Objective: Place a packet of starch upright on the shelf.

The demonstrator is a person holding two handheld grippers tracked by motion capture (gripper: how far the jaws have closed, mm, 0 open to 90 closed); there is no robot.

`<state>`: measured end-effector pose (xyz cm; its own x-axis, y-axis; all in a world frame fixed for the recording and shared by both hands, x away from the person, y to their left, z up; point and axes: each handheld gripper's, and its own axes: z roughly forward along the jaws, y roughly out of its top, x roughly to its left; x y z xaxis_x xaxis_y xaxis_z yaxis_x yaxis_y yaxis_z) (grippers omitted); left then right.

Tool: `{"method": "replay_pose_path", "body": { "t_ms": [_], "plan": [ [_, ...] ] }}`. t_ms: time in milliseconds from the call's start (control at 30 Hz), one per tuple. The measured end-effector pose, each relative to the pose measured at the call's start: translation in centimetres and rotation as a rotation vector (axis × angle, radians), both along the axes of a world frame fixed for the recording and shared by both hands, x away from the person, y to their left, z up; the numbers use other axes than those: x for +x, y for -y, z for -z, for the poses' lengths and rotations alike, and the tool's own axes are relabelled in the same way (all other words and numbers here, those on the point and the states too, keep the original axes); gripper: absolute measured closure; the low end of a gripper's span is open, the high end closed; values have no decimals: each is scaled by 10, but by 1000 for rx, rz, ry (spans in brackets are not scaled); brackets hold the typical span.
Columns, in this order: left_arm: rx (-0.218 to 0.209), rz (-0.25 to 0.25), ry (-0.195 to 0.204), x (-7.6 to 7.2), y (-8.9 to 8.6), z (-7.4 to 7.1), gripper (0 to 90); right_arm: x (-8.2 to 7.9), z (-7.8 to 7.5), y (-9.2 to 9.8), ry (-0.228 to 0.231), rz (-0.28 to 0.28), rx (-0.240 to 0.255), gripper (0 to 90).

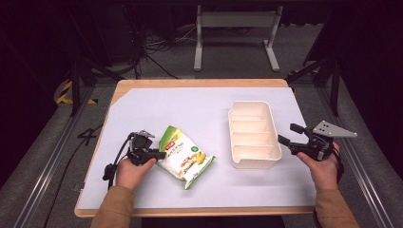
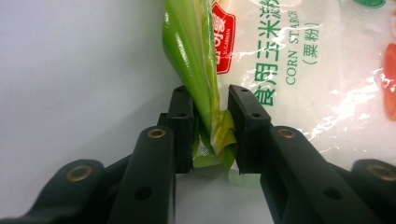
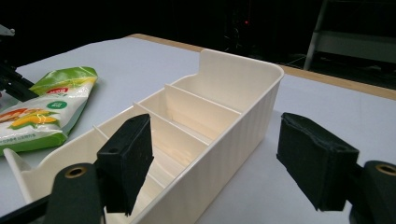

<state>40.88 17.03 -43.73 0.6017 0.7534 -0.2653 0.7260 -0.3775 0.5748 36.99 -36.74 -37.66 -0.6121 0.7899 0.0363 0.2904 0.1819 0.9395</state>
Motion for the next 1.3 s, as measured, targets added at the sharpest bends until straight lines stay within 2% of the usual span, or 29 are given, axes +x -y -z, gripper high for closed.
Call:
{"method": "replay_pose_path", "body": {
  "t_ms": [133,167,233,400,633,700,967,1033,1100,1300],
  "plan": [
    [-21,-10,20,-2,-1,-4,781,0,-1,2,4,2,1,267],
    [-31,-8,44,-3,-1,-9,784,-1,-1,3,2,5,3,267],
    [-34,-7,57,-4,-2,-12,793,-1,-1,3,4,3,2,267],
    [-88,6,139,-15,1,-34,807,-2,-2,4,1,6,5,268],
    [-112,67,230,-30,10,-63,819,-3,-5,3,8,1,6,268],
    [-102,90,264,-36,13,-73,820,-3,-6,2,12,-3,6,268],
    [-103,146,337,-53,21,-96,824,-5,-10,-1,13,-19,11,273],
    [-85,170,370,-60,24,-105,825,-6,-13,-5,14,-35,13,277],
    [-84,169,378,-63,26,-108,825,-6,-14,-6,16,-45,14,279],
    [-34,198,435,-77,33,-121,825,-8,-20,-20,7,-101,23,283]
  ]
}}
